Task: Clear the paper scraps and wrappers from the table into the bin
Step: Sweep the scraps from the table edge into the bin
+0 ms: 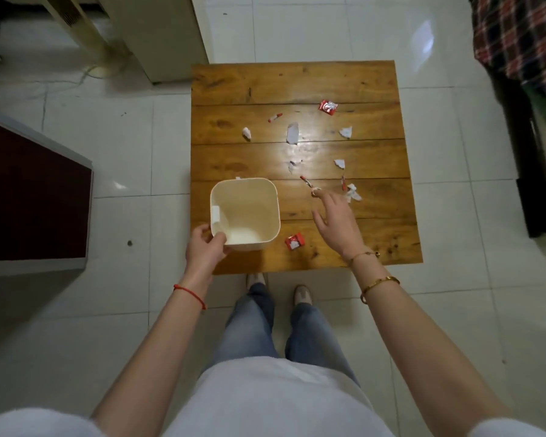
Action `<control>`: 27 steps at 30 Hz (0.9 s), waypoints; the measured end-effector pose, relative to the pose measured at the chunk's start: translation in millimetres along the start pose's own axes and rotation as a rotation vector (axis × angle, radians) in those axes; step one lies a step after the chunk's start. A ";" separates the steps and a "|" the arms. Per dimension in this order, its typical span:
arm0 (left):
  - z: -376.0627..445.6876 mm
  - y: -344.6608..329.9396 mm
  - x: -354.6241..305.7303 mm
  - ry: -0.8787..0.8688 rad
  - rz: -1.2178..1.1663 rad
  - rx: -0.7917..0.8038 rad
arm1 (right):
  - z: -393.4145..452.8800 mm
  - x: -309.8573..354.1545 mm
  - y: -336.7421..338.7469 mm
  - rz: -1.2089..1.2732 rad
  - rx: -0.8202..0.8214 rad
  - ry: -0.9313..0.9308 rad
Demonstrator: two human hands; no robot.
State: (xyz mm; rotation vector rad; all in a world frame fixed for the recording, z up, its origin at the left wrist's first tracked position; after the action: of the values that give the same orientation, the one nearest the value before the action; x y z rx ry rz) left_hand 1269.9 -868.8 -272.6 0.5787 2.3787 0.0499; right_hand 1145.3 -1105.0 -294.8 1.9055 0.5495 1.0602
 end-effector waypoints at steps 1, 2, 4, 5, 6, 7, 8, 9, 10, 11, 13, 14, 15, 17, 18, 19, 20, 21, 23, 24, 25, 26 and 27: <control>-11.7 -1.9 12.6 0.008 0.002 0.008 | -8.8 -3.5 -3.3 -0.018 0.017 0.017; -22.7 -4.0 25.5 0.016 0.017 0.017 | -17.1 -7.6 -6.9 -0.036 0.040 0.033; -42.5 -9.4 53.0 0.035 0.068 0.022 | -33.1 -17.5 -14.5 -0.058 0.084 0.058; -51.3 -12.4 67.2 0.043 0.084 0.017 | -40.7 -22.6 -18.3 -0.066 0.103 0.069; -59.1 -16.0 81.4 0.052 0.085 0.011 | -47.7 -27.9 -22.0 -0.076 0.123 0.082; -65.6 -20.2 95.0 0.064 0.074 0.009 | -53.6 -33.1 -25.7 -0.089 0.143 0.098; -71.0 -25.3 108.4 0.076 0.054 0.011 | -58.8 -38.3 -29.5 -0.101 0.164 0.112; -75.3 -30.7 121.3 0.089 0.035 0.014 | -63.5 -43.6 -33.7 -0.111 0.183 0.124; -78.6 -35.7 133.6 0.100 0.021 0.016 | -67.5 -48.3 -38.1 -0.116 0.197 0.136; -81.0 -40.6 145.6 0.109 0.014 0.015 | -71.2 -52.3 -42.6 -0.117 0.206 0.146; -82.5 -49.4 168.6 0.125 0.013 0.009 | -75.9 -59.4 -52.1 -0.114 0.215 0.163; -81.7 -53.9 179.8 0.133 0.012 0.009 | -77.1 -62.8 -56.8 -0.118 0.219 0.169; -80.4 -58.6 190.3 0.139 0.011 0.011 | -77.9 -65.9 -61.8 -0.125 0.223 0.175; -74.5 -66.8 210.1 0.155 0.011 0.012 | -76.9 -70.2 -73.0 -0.132 0.237 0.200; -69.7 -70.1 219.7 0.169 0.017 0.014 | -75.5 -71.5 -78.7 -0.132 0.241 0.209; -63.8 -73.1 229.2 0.183 0.023 0.015 | -73.5 -72.4 -84.2 -0.133 0.245 0.217; -57.0 -76.0 238.0 0.195 0.025 0.018 | -70.8 -73.0 -90.3 -0.135 0.250 0.225; -50.1 -79.2 246.1 0.207 0.023 0.021 | -68.1 -73.8 -96.7 -0.134 0.258 0.233; -35.8 -86.1 260.9 0.237 0.020 0.031 | -61.1 -75.5 -109.8 -0.137 0.278 0.254; -28.8 -89.2 267.6 0.256 0.025 0.036 | -57.7 -76.8 -116.4 -0.143 0.287 0.263; -22.2 -92.0 274.1 0.273 0.026 0.039 | -54.7 -78.3 -123.5 -0.147 0.295 0.274; -15.8 -94.4 280.6 0.289 0.020 0.036 | -51.7 -79.8 -130.5 -0.146 0.301 0.284; -9.4 -97.2 286.6 0.299 0.009 0.030 | -48.6 -81.4 -137.4 -0.141 0.303 0.291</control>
State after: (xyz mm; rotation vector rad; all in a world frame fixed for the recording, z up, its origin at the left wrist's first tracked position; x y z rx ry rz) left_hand 1033.6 -835.1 -458.9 0.6328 2.6700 0.1123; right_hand 1064.6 -1066.5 -435.8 1.9436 1.0456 1.2233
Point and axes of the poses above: each hand's wrist, its own z-axis towards the middle knuckle, its own y-axis out of the back of the hand, x = y × z, the point moved 1 cm from there along z, towards the middle knuckle, and after that the axes turned 4 degrees about x, right-handed, at the moved point
